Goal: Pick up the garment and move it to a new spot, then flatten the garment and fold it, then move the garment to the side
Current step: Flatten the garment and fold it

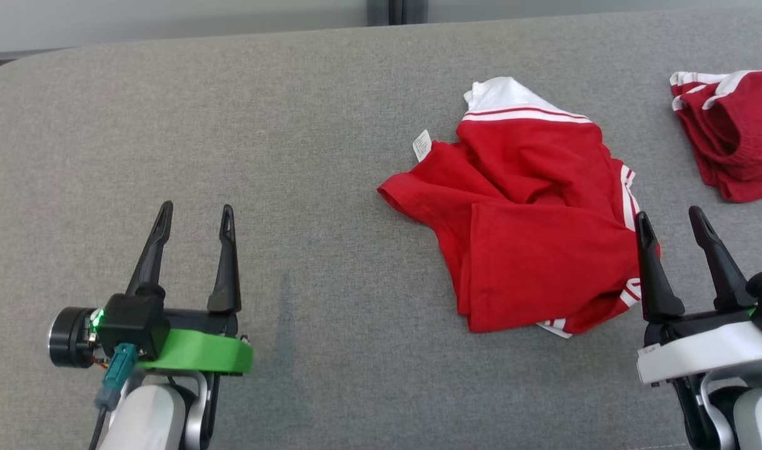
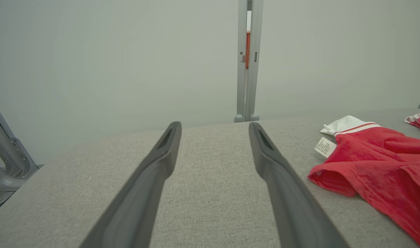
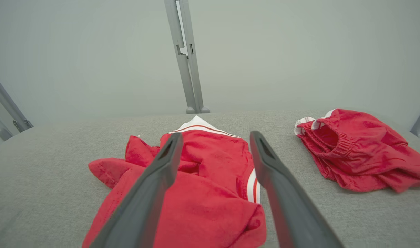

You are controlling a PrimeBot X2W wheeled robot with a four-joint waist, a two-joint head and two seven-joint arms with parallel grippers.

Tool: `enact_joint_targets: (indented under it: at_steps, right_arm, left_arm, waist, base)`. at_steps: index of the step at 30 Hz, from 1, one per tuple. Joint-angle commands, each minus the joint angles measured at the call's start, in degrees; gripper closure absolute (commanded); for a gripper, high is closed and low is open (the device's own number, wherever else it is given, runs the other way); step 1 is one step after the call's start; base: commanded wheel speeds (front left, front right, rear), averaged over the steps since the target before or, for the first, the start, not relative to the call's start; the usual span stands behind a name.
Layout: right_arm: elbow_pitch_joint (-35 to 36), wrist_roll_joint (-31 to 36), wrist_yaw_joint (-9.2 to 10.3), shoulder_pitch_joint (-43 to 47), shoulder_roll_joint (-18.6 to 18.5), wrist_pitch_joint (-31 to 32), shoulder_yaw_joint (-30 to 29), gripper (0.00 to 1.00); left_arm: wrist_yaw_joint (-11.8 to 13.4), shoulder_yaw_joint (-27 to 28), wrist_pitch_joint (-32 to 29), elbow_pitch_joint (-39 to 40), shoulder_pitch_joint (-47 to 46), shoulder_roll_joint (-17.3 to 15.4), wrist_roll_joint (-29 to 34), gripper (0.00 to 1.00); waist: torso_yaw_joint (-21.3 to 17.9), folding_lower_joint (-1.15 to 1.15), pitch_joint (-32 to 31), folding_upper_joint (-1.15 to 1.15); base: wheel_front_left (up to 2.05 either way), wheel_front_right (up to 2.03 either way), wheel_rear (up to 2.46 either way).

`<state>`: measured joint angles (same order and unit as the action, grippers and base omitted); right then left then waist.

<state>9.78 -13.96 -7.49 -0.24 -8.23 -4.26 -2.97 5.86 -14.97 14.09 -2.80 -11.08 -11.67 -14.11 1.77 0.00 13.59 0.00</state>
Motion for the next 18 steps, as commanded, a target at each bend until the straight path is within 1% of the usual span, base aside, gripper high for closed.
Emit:
enact_joint_targets:
  at_steps: [1,6,13,15,17,18]
  right_arm:
    - [1.27,0.34,0.0,1.29,0.37,0.68,0.18,0.0]
    - [4.51,0.59,0.0,3.4,1.59,2.33,0.31,0.0]
    - [5.32,0.09,0.0,3.62,2.09,2.95,-0.03,0.0]
    - [5.39,0.24,0.0,3.56,2.04,3.03,-0.01,0.0]
    - [5.53,0.34,0.0,3.42,1.98,3.07,-0.02,0.0]
    - [5.63,0.46,0.0,3.25,1.95,3.06,-0.14,0.0]
  left_arm:
    - [0.34,0.31,-0.18,-0.08,1.1,-0.56,-0.49,0.0]
    - [1.19,0.35,-0.7,0.89,3.09,-0.65,-0.92,0.0]
    - [1.36,-0.19,-1.3,1.75,3.48,-0.89,-1.05,0.0]
    - [1.23,-0.54,-1.43,2.1,3.13,-0.94,-0.86,0.0]
    - [0.63,-1.47,-1.88,2.71,2.18,-0.8,-0.37,0.0]
    - [0.05,-2.5,-2.54,3.24,1.23,-0.19,-0.47,0.0]
  waist:
    - [-0.61,0.0,-1.11,0.0]
    - [-1.0,0.0,-1.74,0.0]
    - [-0.88,0.0,-1.67,0.0]
    - [-0.86,0.0,-1.59,0.0]
    - [-0.82,0.0,-1.34,0.0]
    - [-0.78,0.0,-1.03,0.0]
  base:
    - [0.0,0.0,0.0]
    - [0.0,0.0,0.0]
    - [0.0,0.0,0.0]
    - [0.0,0.0,0.0]
    - [0.0,0.0,0.0]
    - [0.0,0.0,0.0]
